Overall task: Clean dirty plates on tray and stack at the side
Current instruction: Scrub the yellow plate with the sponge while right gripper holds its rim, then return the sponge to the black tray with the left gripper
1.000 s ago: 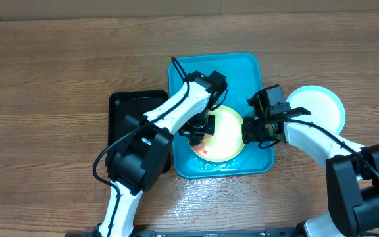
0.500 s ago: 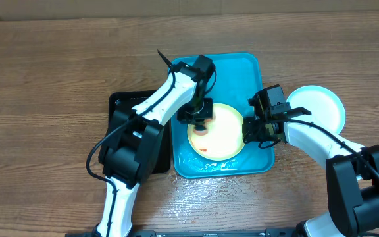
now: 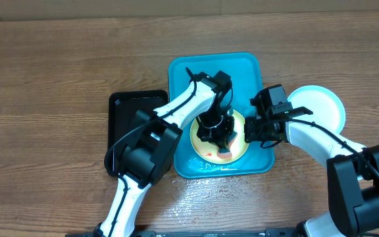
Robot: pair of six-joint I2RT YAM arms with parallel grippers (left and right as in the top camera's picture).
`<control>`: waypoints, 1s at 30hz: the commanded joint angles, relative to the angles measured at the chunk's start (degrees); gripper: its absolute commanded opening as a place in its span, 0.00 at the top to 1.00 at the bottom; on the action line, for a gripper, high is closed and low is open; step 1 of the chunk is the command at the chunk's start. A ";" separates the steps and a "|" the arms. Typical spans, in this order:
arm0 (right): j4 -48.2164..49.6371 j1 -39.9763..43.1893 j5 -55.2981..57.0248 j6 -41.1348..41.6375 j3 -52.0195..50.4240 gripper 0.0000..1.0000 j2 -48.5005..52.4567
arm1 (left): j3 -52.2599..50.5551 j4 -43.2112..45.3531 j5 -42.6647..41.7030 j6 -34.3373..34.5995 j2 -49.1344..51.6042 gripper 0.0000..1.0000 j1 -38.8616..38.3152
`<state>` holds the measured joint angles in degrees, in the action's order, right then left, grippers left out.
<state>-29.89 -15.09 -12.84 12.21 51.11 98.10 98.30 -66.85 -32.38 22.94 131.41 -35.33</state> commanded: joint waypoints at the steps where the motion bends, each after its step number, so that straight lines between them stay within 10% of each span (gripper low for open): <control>1: 0.00 -0.35 0.52 0.02 0.22 0.96 0.39 | 0.17 -3.37 7.52 -0.68 1.53 0.96 0.17; 13: -0.02 -0.33 0.52 0.00 0.22 0.96 0.39 | 0.17 -9.62 42.27 15.91 -5.42 0.96 1.66; 30: -0.22 -0.33 0.55 -0.02 0.22 0.96 0.39 | 0.17 -10.29 36.09 11.19 -34.16 0.96 11.32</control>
<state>-29.91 -15.79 -14.15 12.40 51.11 98.10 98.59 -75.77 3.68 36.95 104.09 -29.43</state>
